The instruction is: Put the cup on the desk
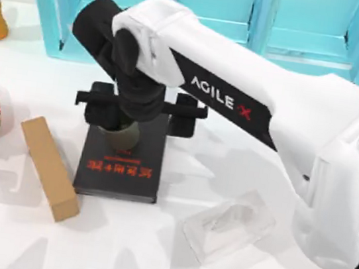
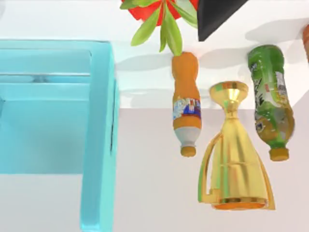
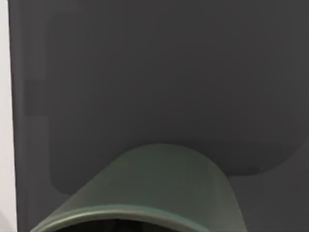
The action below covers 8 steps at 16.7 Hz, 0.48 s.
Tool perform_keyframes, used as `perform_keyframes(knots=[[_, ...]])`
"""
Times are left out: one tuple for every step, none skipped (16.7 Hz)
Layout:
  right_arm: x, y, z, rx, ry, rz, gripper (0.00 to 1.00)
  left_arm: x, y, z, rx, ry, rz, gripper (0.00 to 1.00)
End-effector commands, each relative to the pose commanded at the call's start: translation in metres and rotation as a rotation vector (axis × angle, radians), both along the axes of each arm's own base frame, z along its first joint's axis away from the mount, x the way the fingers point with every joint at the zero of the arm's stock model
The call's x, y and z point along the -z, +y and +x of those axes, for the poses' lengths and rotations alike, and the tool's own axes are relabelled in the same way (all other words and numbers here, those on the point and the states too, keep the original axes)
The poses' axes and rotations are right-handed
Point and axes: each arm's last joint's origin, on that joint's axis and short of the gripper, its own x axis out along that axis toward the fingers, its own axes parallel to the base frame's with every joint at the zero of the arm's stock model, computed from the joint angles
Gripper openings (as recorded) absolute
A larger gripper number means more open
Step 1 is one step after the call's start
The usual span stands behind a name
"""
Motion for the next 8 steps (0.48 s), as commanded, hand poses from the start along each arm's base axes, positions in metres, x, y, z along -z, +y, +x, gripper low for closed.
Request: perform_keyframes(knots=[[0.0,0.0,0.0,0.0,0.0,0.0,0.55,0.0,0.0,0.0,0.0,0.0,0.0,1.0],[0.0,0.0,0.0,0.0,0.0,0.0,0.47,0.0,0.0,0.0,0.0,0.0,0.0,1.0],[0.0,0.0,0.0,0.0,0.0,0.0,0.4,0.0,0.0,0.0,0.0,0.0,0.0,1.0],[0.0,0.0,0.0,0.0,0.0,0.0,0.32,0.0,0.0,0.0,0.0,0.0,0.0,1.0],[0.0,0.0,0.0,0.0,0.0,0.0,0.25,0.0,0.0,0.0,0.0,0.0,0.0,1.0],[0.0,0.0,0.0,0.0,0.0,0.0,0.17,0.0,0.0,0.0,0.0,0.0,0.0,1.0],[0.0,0.0,0.0,0.0,0.0,0.0,0.1,0.0,0.0,0.0,0.0,0.0,0.0,1.0],[0.0,0.0,0.0,0.0,0.0,0.0,0.02,0.0,0.0,0.0,0.0,0.0,0.0,1.0]])
